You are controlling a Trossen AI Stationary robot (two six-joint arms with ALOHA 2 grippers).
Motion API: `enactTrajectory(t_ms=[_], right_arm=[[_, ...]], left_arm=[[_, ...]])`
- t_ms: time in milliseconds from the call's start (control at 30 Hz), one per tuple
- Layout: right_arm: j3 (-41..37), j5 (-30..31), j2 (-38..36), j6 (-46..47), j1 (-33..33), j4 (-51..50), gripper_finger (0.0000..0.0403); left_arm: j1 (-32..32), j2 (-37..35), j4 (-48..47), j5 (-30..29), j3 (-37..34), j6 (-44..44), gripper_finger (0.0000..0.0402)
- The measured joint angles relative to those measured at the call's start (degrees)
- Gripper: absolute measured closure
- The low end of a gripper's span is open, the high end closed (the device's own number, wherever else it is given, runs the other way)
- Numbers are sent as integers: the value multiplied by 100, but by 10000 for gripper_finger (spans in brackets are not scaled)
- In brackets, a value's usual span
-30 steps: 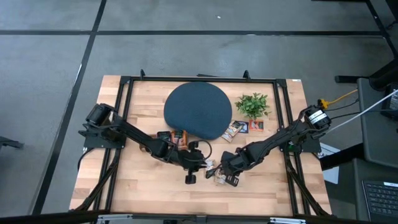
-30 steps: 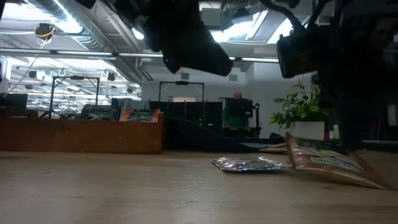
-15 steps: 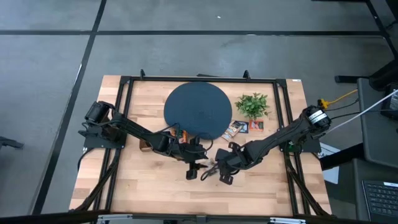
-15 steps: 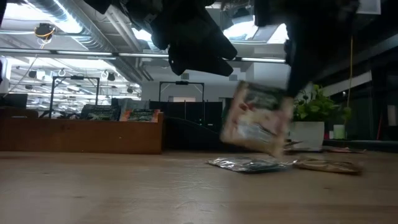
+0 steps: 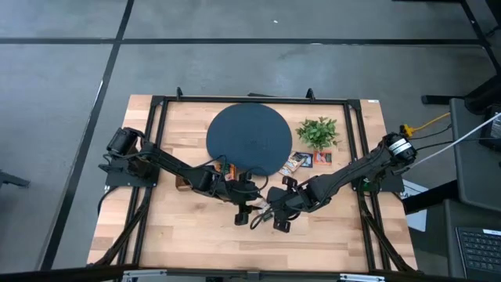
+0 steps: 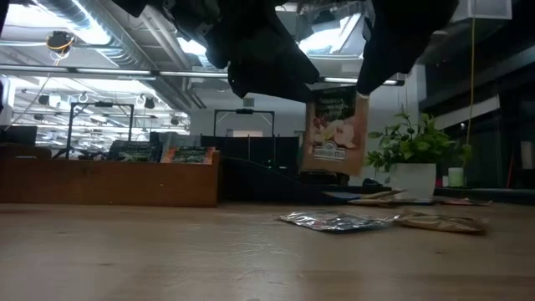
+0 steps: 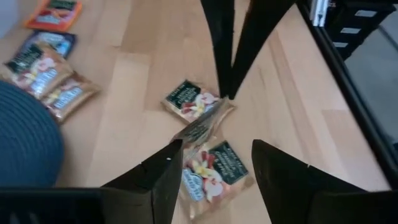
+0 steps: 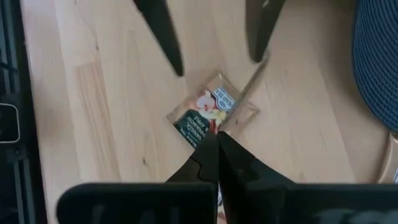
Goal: Pick & Place Tea
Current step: Put the brown tea bag into the left section of the wooden organizer
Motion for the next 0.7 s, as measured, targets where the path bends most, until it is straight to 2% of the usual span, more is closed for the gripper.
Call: enactTrajectory(t_ms=[533, 700], right_arm=[[-1, -167, -1, -87, 0, 183, 402], [-2, -74, -1, -175, 0, 219, 402]], left_arm=[[0, -136, -15, -45, -2, 206, 213], [3, -136, -2, 210, -2, 175, 215]])
